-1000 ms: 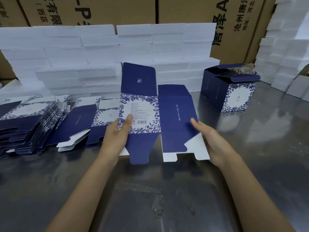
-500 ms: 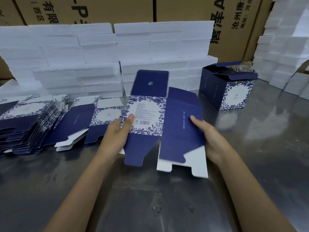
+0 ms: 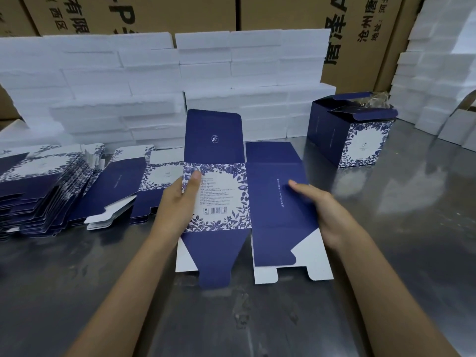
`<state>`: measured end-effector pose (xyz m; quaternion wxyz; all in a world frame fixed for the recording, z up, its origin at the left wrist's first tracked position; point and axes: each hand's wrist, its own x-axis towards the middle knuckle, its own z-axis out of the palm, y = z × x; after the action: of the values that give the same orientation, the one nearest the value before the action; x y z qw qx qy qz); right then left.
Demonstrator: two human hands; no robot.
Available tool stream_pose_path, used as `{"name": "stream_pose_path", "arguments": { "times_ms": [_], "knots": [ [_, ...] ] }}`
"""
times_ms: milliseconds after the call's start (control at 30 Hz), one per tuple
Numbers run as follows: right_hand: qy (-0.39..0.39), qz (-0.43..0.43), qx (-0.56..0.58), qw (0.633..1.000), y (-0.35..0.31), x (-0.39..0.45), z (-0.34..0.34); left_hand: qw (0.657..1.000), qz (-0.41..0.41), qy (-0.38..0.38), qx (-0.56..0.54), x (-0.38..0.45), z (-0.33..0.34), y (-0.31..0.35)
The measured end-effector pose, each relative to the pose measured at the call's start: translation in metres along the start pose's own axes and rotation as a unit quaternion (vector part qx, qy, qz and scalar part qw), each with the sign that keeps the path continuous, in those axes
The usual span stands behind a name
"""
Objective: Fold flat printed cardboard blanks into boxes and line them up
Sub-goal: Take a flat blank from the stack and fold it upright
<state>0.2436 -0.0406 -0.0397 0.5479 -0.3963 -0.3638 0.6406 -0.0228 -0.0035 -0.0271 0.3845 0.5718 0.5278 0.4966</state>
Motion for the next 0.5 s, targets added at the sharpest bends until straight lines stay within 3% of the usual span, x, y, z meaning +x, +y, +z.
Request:
{"name": "stream_pose_path", "arguments": {
  "times_ms": [333, 500],
  "knots": [
    [-0.031, 0.009, -0.060, 0.998, -0.0022, -0.0050, -0.0006, 0.996, -0.037, 0.052, -0.068, 0.0050, -0.0072, -0.0002],
    [0.024, 0.007, -0.068, 0.997, 0.0007, -0.0023, 0.0054, 0.998, -0.040, 0.032, -0.037, 0.0066, -0.0055, -0.0033]
  ]
}}
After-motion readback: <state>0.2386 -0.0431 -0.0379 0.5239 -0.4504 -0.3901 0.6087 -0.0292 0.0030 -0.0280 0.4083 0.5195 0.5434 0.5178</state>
